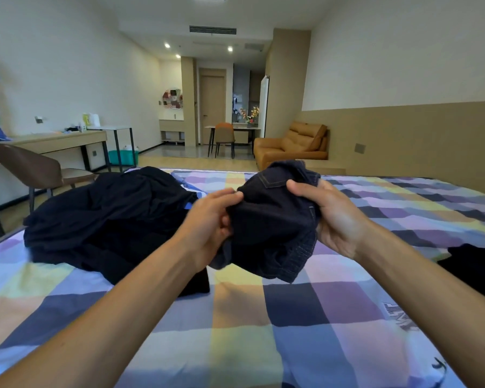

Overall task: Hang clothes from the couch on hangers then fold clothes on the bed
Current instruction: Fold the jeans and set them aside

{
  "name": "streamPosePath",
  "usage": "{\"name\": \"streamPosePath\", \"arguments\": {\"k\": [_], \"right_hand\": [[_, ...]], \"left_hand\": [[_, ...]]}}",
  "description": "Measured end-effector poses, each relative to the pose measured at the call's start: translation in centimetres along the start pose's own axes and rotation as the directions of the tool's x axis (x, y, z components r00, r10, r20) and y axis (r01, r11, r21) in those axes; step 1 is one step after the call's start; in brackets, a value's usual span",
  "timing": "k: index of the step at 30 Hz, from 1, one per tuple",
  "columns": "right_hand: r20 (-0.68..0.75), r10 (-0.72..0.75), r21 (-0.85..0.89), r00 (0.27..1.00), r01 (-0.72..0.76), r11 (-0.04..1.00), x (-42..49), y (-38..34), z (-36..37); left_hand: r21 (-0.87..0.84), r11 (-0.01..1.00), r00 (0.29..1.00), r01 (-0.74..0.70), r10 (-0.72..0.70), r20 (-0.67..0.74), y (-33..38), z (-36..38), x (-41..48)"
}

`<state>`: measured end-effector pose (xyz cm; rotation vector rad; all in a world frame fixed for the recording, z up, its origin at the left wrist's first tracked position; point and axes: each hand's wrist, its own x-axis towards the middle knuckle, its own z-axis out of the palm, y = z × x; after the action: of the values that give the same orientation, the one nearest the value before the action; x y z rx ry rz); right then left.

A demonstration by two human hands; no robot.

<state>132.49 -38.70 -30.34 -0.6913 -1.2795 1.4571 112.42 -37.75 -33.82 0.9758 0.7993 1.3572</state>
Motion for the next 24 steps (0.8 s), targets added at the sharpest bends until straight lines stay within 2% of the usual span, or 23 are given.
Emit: {"name": "streamPosePath", "arguments": {"k": [2,5,6,7,8,9,10,12,13,15,18,20,22,24], "right_hand": [[-0.115,-0.004,-0.048,0.993,-0.002,0.999,0.1,-0.2,-0.6],[-0.267,0.016,-0.142,0.964,-0.056,0.988,0.7,-0.6,-1.4],[-0.288,0.019,-0.172,0.957,-0.071,0.983,0.9,-0.6,-1.4],[-0.295,0.018,-0.197,0.955,-0.079,0.977,1.2,-0.7,-1.3],[-0.286,0.014,-0.228,0.958,-0.083,0.97,1.4,-0.9,-1.1],[-0.263,0.014,-0.266,0.965,-0.086,0.96,1.6,-1.0,-0.6],[-0.229,0.019,-0.3,0.973,-0.089,0.95,1.8,-1.4,0.0],[-0.134,0.045,-0.332,0.99,-0.088,0.939,2.1,-2.0,1.3],[-0.08,0.059,-0.342,0.995,-0.083,0.936,2.3,-2.4,1.9],[0.009,0.061,-0.393,0.998,-0.052,0.918,2.6,-3.1,2.7],[0.063,0.004,-0.525,0.998,0.029,0.851,2.6,-3.8,2.8],[0.101,-0.031,-0.555,0.994,0.082,0.828,2.3,-3.9,2.3],[0.165,-0.025,-0.576,0.986,0.117,0.809,1.5,-3.3,1.5],[0.223,0.026,-0.617,0.974,0.12,0.778,0.7,-2.1,0.6]], "left_hand": [[0.093,0.985,0.975,-0.148,0.162,-0.154,0.8,-0.9,0.4],[0.398,0.884,0.879,-0.245,0.376,-0.294,1.5,-2.9,1.1],[0.547,0.804,0.839,-0.232,0.45,-0.306,1.7,-3.3,1.2],[0.708,0.678,0.803,-0.195,0.526,-0.282,1.9,-3.4,1.1],[0.831,0.527,0.777,-0.176,0.593,-0.211,2.0,-3.3,0.9],[0.889,0.399,0.762,-0.225,0.641,-0.095,2.3,-2.7,0.5],[0.885,0.33,0.765,-0.328,0.643,0.043,2.8,-1.7,0.0],[0.799,0.331,0.81,-0.502,0.503,0.301,3.9,0.6,-0.4],[0.772,0.332,0.821,-0.542,0.405,0.402,4.2,1.7,-0.1],[0.745,0.274,0.791,-0.608,0.287,0.54,4.8,3.0,0.9],[0.697,0.069,0.683,-0.714,0.287,0.672,5.8,3.7,2.4],[0.651,-0.033,0.618,-0.758,0.283,0.734,6.8,4.0,2.8],[0.626,-0.092,0.591,-0.774,0.25,0.767,7.5,3.8,2.9],[0.622,-0.138,0.595,-0.771,0.194,0.78,8.0,3.4,2.9]]}}
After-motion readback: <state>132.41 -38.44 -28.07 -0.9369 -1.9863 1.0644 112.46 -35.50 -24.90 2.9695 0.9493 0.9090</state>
